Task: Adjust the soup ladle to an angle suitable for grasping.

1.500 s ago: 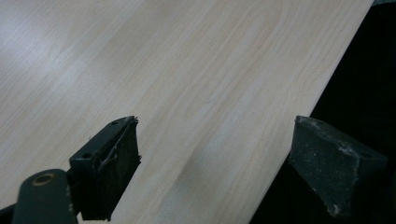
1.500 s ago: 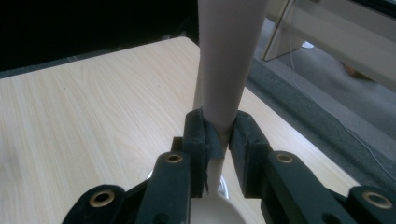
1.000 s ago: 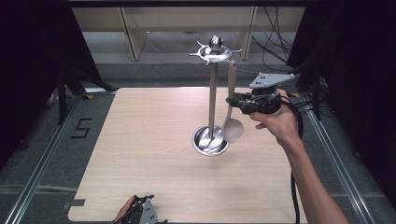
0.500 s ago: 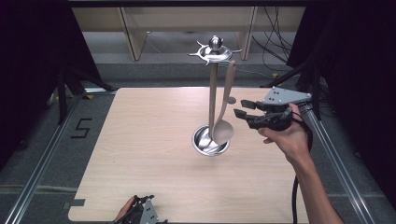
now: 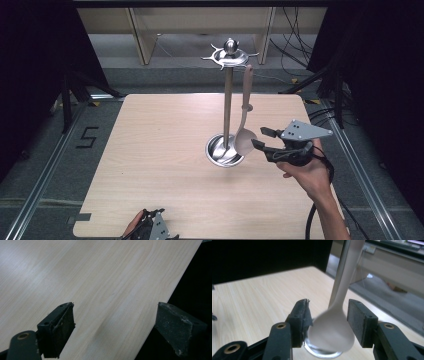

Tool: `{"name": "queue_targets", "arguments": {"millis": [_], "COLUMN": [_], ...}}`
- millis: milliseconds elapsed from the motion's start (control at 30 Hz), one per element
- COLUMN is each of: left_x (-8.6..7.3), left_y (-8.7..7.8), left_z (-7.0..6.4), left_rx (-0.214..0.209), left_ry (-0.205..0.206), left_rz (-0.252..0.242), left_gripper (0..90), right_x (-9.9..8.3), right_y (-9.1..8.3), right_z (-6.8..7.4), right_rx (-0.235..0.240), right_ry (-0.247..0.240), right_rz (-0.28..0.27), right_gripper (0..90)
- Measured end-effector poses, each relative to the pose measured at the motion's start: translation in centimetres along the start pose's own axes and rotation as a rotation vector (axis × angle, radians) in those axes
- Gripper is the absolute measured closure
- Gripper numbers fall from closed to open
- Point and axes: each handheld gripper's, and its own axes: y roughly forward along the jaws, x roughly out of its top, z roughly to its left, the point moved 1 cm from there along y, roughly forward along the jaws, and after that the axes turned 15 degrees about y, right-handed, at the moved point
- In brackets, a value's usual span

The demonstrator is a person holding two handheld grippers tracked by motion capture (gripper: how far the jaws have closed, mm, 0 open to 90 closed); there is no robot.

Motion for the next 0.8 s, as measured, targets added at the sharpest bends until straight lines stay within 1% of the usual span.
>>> {"name": "queue_targets", "arguments": {"millis": [33, 67, 100, 133, 167, 200, 233, 267, 300, 333, 367, 400, 433, 467, 500, 533, 567, 600, 633, 667, 700, 733, 767, 800], "left_x": [0.0, 0.0, 0.0, 0.0, 0.0, 0.0, 0.0, 0.0, 0.1, 0.1, 0.1, 0.2, 0.3, 0.3, 0.3, 0.3, 0.3, 0.3, 0.3, 0.3, 0.4, 0.4, 0.4, 0.4], "left_y": [-0.1, 0.0, 0.0, 0.0, 0.0, -0.1, -0.1, -0.2, -0.1, 0.0, 0.0, 0.1, 0.1, 0.0, 0.1, 0.2, 0.2, 0.1, 0.2, 0.2, 0.1, 0.2, 0.1, 0.2], "left_z": [0.0, 0.0, 0.0, 0.1, 0.1, 0.1, 0.1, 0.2, 0.2, 0.2, 0.2, 0.2, 0.2, 0.2, 0.3, 0.3, 0.3, 0.4, 0.3, 0.3, 0.3, 0.3, 0.4, 0.4], "left_rx": [0.006, -0.003, 0.009, 0.009, 0.009, 0.011, 0.014, 0.014, 0.021, 0.02, 0.02, 0.008, 0.014, 0.005, 0.015, 0.02, 0.006, 0.006, -0.003, -0.003, 0.006, -0.001, -0.01, 0.011], "left_ry": [0.004, -0.001, 0.001, 0.003, 0.003, 0.003, 0.003, 0.007, 0.002, -0.001, -0.001, -0.006, 0.003, 0.001, 0.005, 0.008, 0.01, 0.011, 0.007, 0.007, 0.009, -0.008, 0.01, 0.018], "left_rz": [0.004, 0.0, 0.006, 0.006, 0.006, 0.006, 0.004, 0.004, 0.004, 0.003, 0.003, -0.01, -0.004, -0.006, 0.0, 0.002, 0.001, 0.001, -0.006, -0.006, -0.014, -0.027, -0.016, -0.009], "left_gripper": [14.8, 14.8, 14.8, 14.8, 14.8, 14.8, 14.8, 14.8, 14.8, 14.8, 14.8, 14.8, 14.8, 14.8, 14.8, 14.8, 14.8, 14.9, 14.8, 14.8, 14.8, 14.8, 14.8, 14.8], "right_x": [-0.1, -0.4, -0.7, -0.9, -0.9, -1.6, -1.6, -2.5, -2.8, -3.2, -3.6, -4.0, -4.3, -4.6, -4.9, -5.2, -5.4, -5.7, -6.0, -6.4, -6.7, -7.0, -7.2, -7.5], "right_y": [0.0, 0.0, 0.1, 0.2, 0.2, 0.4, 0.4, 0.7, 0.7, 0.6, 0.7, 0.7, 0.9, 1.0, 1.0, 1.0, 1.0, 0.9, 0.9, 0.8, 0.8, 0.7, 0.8, 0.7], "right_z": [-0.1, -0.1, 0.0, -0.1, -0.1, 0.0, 0.0, 0.2, 0.2, 0.2, 0.0, 0.0, 0.0, -0.1, -0.1, -0.2, -0.2, -0.1, -0.2, -0.1, 0.0, -0.1, -0.1, -0.2], "right_rx": [-0.003, -0.008, 0.002, 0.016, 0.016, 0.006, 0.006, 0.014, 0.014, 0.018, 0.025, 0.032, 0.033, 0.034, 0.027, 0.033, 0.03, 0.03, 0.032, 0.026, 0.022, 0.028, 0.018, 0.02], "right_ry": [-0.012, 0.006, 0.021, 0.015, 0.015, 0.02, 0.02, 0.036, 0.037, 0.04, 0.044, 0.063, 0.066, 0.057, 0.06, 0.053, 0.059, 0.076, 0.069, 0.084, 0.088, 0.089, 0.077, 0.069], "right_rz": [0.014, 0.004, 0.007, 0.03, 0.03, 0.038, 0.038, 0.05, 0.049, 0.065, 0.062, 0.076, 0.072, 0.073, 0.076, 0.092, 0.092, 0.111, 0.114, 0.13, 0.135, 0.154, 0.141, 0.15], "right_gripper": [50.7, 50.6, 49.9, 49.5, 49.5, 47.9, 47.9, 47.2, 47.0, 46.9, 46.5, 45.9, 45.7, 45.2, 45.1, 44.9, 44.7, 44.5, 44.2, 44.0, 43.9, 43.8, 43.6, 43.5]}}
